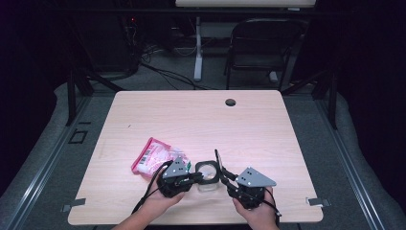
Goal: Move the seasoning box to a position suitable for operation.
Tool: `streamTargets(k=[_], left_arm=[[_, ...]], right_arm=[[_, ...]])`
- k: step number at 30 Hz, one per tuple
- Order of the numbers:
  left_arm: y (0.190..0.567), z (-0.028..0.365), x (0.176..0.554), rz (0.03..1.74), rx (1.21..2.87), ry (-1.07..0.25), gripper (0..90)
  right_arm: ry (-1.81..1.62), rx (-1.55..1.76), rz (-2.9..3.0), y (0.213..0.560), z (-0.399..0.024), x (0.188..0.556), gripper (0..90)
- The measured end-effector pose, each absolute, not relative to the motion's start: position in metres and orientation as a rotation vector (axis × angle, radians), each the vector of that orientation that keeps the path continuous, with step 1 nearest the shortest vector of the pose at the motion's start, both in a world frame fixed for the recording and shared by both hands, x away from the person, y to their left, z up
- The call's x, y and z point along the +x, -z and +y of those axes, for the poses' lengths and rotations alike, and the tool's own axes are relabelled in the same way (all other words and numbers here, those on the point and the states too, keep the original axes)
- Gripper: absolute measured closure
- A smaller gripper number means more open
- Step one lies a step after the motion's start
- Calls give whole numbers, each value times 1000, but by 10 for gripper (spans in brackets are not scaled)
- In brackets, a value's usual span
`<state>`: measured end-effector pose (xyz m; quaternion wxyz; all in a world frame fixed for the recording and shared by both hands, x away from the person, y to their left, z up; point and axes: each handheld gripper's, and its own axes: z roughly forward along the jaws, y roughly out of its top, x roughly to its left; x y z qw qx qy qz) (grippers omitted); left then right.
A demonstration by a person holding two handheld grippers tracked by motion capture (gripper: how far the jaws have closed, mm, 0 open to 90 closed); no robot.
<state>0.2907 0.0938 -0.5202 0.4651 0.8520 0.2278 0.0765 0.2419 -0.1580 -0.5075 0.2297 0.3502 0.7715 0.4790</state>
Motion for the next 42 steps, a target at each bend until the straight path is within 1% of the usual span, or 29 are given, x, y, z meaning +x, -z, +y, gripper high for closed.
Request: streamTargets(k=[2, 4, 5, 6, 7, 8, 9, 14, 18, 26, 32, 37, 39, 41, 42], left_arm=[[520, 94, 290, 560, 2096, -191, 846], [520, 92, 289, 556, 2093, -208, 840], [520, 92, 289, 556, 2093, -208, 836], [520, 90, 290, 556, 2094, -210, 833], [520, 90, 290, 556, 2094, -210, 832], [521, 89, 290, 554, 2093, -212, 832], [521, 89, 291, 556, 2092, -211, 828], [521, 89, 291, 554, 2093, -211, 829], [521, 89, 290, 552, 2090, -211, 830], [522, 89, 290, 542, 2087, -203, 832], [523, 88, 289, 537, 2082, -194, 832], [523, 88, 289, 542, 2081, -195, 832], [522, 88, 289, 558, 2080, -179, 826], [521, 90, 291, 572, 2067, -140, 794], [520, 94, 291, 578, 2057, -164, 765]], right_arm=[[-1320, 969, 2120, 508, -158, 242, 775], [-1328, 998, 2121, 511, -158, 244, 726], [-1328, 998, 2121, 511, -158, 244, 726], [-1336, 1017, 2119, 514, -156, 246, 692], [-1330, 1016, 2115, 515, -154, 247, 673], [-1330, 1016, 2115, 515, -154, 247, 673], [-1317, 1023, 2098, 518, -150, 251, 648], [-1292, 1019, 2079, 521, -147, 256, 640], [-1298, 1028, 2062, 519, -150, 254, 644], [-1351, 1076, 2063, 516, -166, 252, 709], [-1401, 1125, 2081, 518, -174, 254, 741], [-1406, 1131, 2083, 517, -174, 254, 774], [-1399, 1130, 2076, 517, -173, 254, 782], [-1400, 1140, 2075, 517, -172, 255, 788], [-1404, 1141, 2067, 517, -172, 256, 794]])
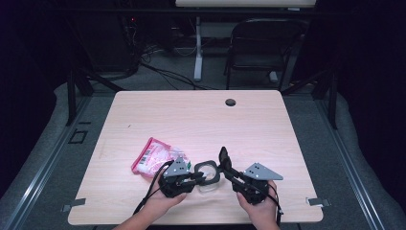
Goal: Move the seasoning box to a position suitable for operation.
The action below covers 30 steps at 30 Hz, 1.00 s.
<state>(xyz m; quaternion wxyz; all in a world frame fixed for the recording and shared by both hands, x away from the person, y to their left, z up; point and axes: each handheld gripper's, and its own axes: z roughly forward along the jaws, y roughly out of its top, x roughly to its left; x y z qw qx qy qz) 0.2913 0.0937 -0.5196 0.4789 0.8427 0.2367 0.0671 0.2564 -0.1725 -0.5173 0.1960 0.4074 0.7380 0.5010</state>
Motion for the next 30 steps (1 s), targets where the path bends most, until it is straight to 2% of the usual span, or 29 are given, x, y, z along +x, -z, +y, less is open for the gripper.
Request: streamTargets(k=[12, 16, 19, 23, 30], left_arm=[[514, 134, 293, 669, 1992, -252, 676], [513, 152, 292, 701, 1974, -287, 617], [515, 164, 291, 726, 1977, -361, 545], [518, 174, 294, 773, 1966, -372, 503], [531, 174, 296, 795, 2017, -394, 485]], right_arm=[[-1455, 1167, 2058, 518, -183, 279, 841], [-1483, 1159, 2089, 518, -189, 291, 848], [-1492, 1163, 2093, 518, -190, 299, 847], [-1508, 1203, 2064, 519, -194, 310, 821], [-1550, 1269, 2047, 523, -198, 320, 800]])
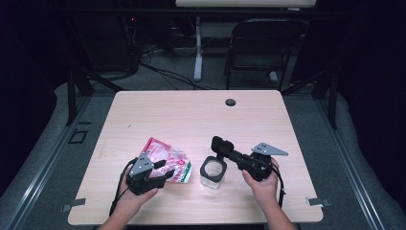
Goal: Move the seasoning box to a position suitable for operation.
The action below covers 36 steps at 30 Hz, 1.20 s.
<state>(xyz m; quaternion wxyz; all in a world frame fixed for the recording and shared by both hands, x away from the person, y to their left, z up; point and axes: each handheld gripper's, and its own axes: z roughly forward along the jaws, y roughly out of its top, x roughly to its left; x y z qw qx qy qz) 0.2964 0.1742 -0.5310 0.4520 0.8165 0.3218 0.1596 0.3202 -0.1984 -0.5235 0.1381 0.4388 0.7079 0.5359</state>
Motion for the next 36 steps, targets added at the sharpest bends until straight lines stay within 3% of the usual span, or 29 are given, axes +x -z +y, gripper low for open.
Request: streamTargets(k=[11, 18, 31, 36], left_arm=[[536, 169, 298, 764, 2045, -377, 475], [520, 180, 299, 783, 1982, -334, 460], [539, 197, 277, 756, 2118, -423, 439], [551, 191, 281, 715, 2227, -542, 417]], right_arm=[[-1583, 1297, 2041, 528, -204, 315, 732], [-1560, 1286, 2020, 527, -205, 310, 696], [-1549, 1278, 2018, 528, -202, 306, 660], [-1563, 1289, 2012, 529, -202, 307, 653]])
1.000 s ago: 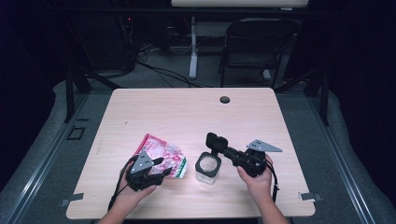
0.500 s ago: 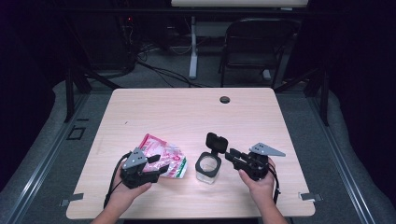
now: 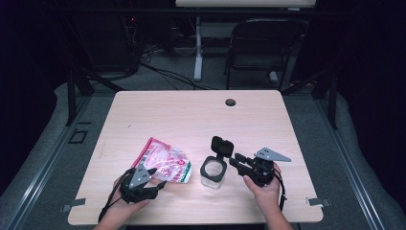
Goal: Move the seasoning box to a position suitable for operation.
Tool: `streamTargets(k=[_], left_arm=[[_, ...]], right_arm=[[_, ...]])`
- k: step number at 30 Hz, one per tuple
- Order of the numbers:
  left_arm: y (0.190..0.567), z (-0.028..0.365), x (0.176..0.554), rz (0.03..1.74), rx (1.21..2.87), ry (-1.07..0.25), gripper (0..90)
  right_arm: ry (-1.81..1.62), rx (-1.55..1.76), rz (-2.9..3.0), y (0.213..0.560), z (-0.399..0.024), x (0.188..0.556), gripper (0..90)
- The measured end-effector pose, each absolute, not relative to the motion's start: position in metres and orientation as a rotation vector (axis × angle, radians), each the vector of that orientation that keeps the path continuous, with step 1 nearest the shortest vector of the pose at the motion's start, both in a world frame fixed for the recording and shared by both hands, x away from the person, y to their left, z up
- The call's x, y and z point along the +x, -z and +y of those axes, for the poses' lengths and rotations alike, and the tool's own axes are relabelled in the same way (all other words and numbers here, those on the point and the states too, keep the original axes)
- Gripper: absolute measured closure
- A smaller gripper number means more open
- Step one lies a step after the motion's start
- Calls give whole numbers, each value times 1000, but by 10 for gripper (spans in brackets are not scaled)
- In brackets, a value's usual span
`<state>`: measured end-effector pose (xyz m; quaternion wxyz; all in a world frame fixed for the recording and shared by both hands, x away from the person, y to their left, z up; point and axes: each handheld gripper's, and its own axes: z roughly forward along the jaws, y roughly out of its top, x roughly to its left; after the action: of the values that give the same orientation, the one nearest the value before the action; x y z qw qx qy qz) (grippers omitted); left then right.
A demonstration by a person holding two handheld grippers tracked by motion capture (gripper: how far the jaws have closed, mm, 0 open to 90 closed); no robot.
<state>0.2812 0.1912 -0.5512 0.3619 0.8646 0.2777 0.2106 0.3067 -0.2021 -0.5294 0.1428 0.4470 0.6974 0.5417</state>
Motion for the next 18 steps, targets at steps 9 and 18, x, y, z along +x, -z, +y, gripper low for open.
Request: streamTargets(k=[9, 18], left_arm=[[557, 184, 284, 690, 2254, -583, 417], [561, 175, 286, 630, 2313, -663, 417]], right_arm=[[-1582, 1302, 2015, 530, -203, 307, 651], [-1591, 1309, 2008, 532, -205, 306, 646]])
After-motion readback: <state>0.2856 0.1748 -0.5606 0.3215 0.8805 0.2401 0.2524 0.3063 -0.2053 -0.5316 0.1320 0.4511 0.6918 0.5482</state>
